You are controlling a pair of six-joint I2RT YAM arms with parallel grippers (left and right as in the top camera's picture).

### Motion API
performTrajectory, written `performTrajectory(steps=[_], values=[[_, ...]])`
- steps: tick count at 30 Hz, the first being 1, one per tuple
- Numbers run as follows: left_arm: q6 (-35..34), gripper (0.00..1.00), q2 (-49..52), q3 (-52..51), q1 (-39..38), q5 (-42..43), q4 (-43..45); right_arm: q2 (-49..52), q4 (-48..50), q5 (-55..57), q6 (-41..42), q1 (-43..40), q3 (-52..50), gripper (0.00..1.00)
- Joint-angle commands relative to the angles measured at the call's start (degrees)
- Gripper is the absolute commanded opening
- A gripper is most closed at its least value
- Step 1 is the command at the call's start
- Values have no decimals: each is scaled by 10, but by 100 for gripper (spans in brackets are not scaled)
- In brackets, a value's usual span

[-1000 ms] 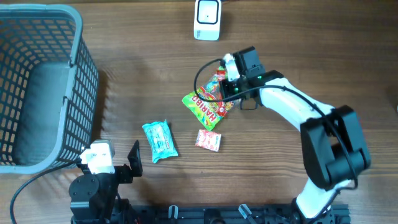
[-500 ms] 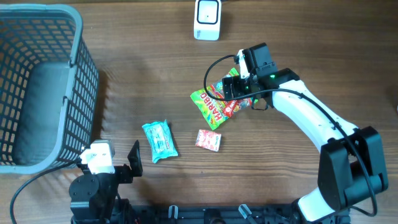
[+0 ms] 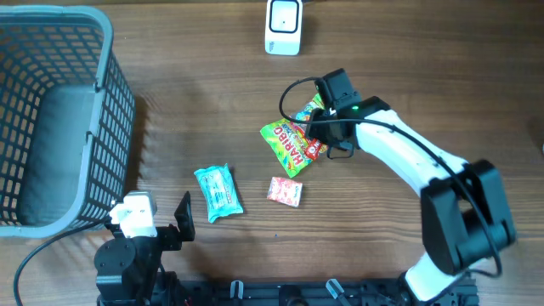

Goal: Scan the item barcode
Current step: 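Hold the sachet up to the white scanner with the right gripper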

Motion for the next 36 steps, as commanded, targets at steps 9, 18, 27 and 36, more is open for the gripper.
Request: performTrajectory(steps=[9,18,27,36], values=[[-1,100,-4,-4,-4,-5,1,32,-10,21,12,-1,4,66],[-1,100,-4,-4,-4,-5,1,31,-27,70,12,-1,13,5],[-1,100,-4,-4,-4,-5,1,-105,-4,-534,-339,-1,38,5],[-1,100,-4,-4,-4,-5,1,-101,371,-824,-840,7,36,5]])
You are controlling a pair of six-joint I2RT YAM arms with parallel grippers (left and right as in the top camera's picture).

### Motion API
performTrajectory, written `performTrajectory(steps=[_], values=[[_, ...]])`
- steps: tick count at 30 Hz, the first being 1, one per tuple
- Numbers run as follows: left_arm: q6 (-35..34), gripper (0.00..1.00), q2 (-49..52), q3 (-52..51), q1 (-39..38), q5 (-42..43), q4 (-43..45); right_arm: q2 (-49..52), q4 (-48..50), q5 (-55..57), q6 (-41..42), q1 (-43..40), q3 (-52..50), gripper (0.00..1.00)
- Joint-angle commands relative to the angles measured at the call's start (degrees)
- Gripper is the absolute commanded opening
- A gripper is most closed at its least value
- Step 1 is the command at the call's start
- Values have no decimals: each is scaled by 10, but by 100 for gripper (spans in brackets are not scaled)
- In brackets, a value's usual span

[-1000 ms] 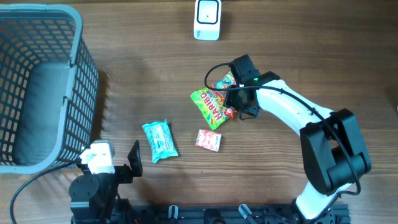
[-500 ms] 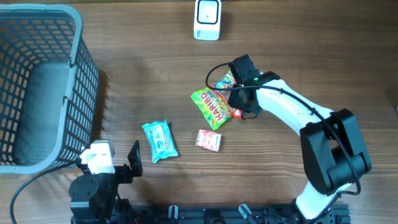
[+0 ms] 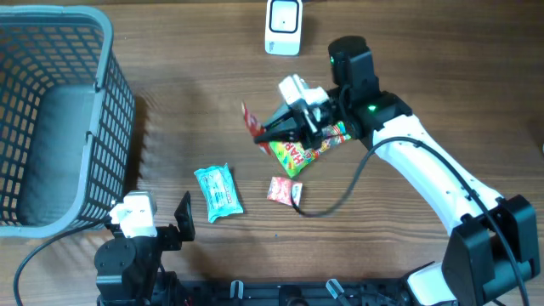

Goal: Scan the item barcode
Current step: 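Hold the sachet up to the white scanner with the right gripper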

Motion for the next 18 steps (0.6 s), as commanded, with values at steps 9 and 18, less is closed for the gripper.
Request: performTrajectory(steps=[9,18], values=[[-1,100,-4,-4,-4,-5,1,1,291,206,-95,16,8,5],[-1,100,-4,-4,-4,-5,2,1,-106,375,394,17,8,4]])
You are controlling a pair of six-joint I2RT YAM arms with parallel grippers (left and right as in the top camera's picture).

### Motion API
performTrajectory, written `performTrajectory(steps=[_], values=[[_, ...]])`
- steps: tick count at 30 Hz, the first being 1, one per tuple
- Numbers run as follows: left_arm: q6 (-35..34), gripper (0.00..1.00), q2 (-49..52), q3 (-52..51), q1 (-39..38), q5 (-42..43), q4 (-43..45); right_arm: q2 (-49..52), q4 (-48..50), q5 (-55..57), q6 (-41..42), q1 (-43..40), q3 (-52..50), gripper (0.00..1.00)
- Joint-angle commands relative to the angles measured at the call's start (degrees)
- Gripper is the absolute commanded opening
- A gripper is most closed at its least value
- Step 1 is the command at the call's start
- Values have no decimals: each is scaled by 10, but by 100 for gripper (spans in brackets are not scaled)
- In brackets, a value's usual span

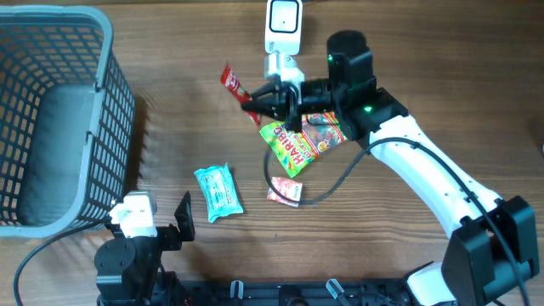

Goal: Scan the item barcode
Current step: 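Hold the sachet up to the white scanner with the right gripper, then carry the sachet right off the table and release it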

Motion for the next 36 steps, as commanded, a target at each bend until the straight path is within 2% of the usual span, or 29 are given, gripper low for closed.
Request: performTrajectory(steps=[1,3,4,5,7,10,13,14,16,18,22,25,33,36], values=[[-1,100,-4,-4,-4,-5,2,2,-119,103,205,2,1,5],[-1,100,-4,-4,-4,-5,2,2,-163,111,260,4,-4,4],[-1,100,-4,-4,-4,-5,2,3,-158,157,287,7,-12,5],[-1,100,-4,-4,-4,-5,2,7,-173,254,360,7,-13,4],[-1,100,-4,-4,-4,-5,2,18,-180,377,415,7,-13,5],[-1,100,-4,-4,-4,-5,2,50,-117,453,419,4,-12,5],[-1,100,-4,-4,-4,-5,2,126,-84,456,417,3,33,5],[-1,100,-4,-4,-4,-5,2,179,-99,465,415,3,87,5],[-1,100,-4,-4,-4,-5,2,223,-118,473,415,3,151,5],[-1,100,-4,-4,-4,-5,2,297,-158,473,416,3,278,5],[-1,100,-4,-4,-4,-5,2,401,-174,488,481,-17,410,5],[-1,100,-4,-4,-4,-5,2,427,-165,467,505,-37,421,5],[-1,100,-4,-4,-4,-5,2,431,-147,405,501,-56,421,5],[-1,100,-4,-4,-4,-5,2,425,-222,390,468,-64,421,5]])
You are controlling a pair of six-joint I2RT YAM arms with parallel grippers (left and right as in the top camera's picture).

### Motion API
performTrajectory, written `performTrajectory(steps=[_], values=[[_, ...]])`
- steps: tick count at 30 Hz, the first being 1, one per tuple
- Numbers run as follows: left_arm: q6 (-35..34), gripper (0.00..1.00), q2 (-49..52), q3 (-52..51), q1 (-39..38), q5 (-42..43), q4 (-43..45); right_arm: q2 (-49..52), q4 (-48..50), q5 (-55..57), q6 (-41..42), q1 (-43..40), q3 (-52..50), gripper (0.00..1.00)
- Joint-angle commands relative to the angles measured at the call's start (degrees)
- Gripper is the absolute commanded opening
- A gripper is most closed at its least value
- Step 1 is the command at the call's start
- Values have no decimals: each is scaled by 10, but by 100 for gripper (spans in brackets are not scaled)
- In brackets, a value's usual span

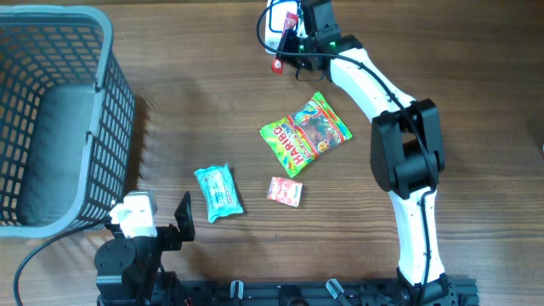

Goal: Scan the item barcode
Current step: 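Carry the sachet right off the table and release it, then return the right gripper and grasp the Haribo gummy bag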

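At the table's far edge stands the white barcode scanner (274, 21), half hidden by my right gripper (287, 38). The right gripper is shut on a small red packet (279, 63) and holds it right against the scanner's front, with only red slivers of the packet showing. My left gripper (183, 218) rests at the near left edge, apart from all items; its jaws are too small and dark to read.
A green Haribo bag (306, 133) lies mid-table. A teal packet (218, 191) and a small pink-red packet (285, 191) lie nearer the front. A grey wire basket (106, 127) fills the left side. The right arm stretches down the right side.
My right gripper has moved with the red packet from above the Haribo bag, left of centre, to the scanner at the far edge. The left arm has not moved.
My right gripper was down at the Haribo bag's right edge. Then it held a red packet raised beside the bag. Later the packet was further up and left, below the scanner. Now it is held at the scanner, and the Haribo bag lies uncovered.
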Motion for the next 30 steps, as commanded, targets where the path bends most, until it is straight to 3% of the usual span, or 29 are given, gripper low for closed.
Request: performTrajectory(steps=[1,5,11,18,21,23,24,25,26,28,30], values=[[-1,100,-4,-4,-4,-5,2,-2,-53,-31,-36,-12,10,5],[-1,100,-4,-4,-4,-5,2,-86,-188,-3,-55,-61,10,5],[-1,100,-4,-4,-4,-5,2,-134,-394,355,-18,-183,-5,5],[-1,100,-4,-4,-4,-5,2,-133,-283,426,-42,-419,-133,5],[-1,100,-4,-4,-4,-5,2,-133,-239,426,-146,-509,-150,5],[-1,100,-4,-4,-4,-5,2,-133,-224,434,-155,-538,-150,5],[-1,100,-4,-4,-4,-5,2,-133,-217,434,-142,-553,-150,8],[-1,100,-4,-4,-4,-5,2,-133,-202,406,-151,-563,-149,31],[-1,100,-4,-4,-4,-5,2,-133,-195,299,-193,-565,-138,96],[-1,100,-4,-4,-4,-5,2,-134,-221,156,-199,-550,-99,100],[-1,100,-4,-4,-4,-5,2,-142,-282,83,-199,-512,-50,99]])
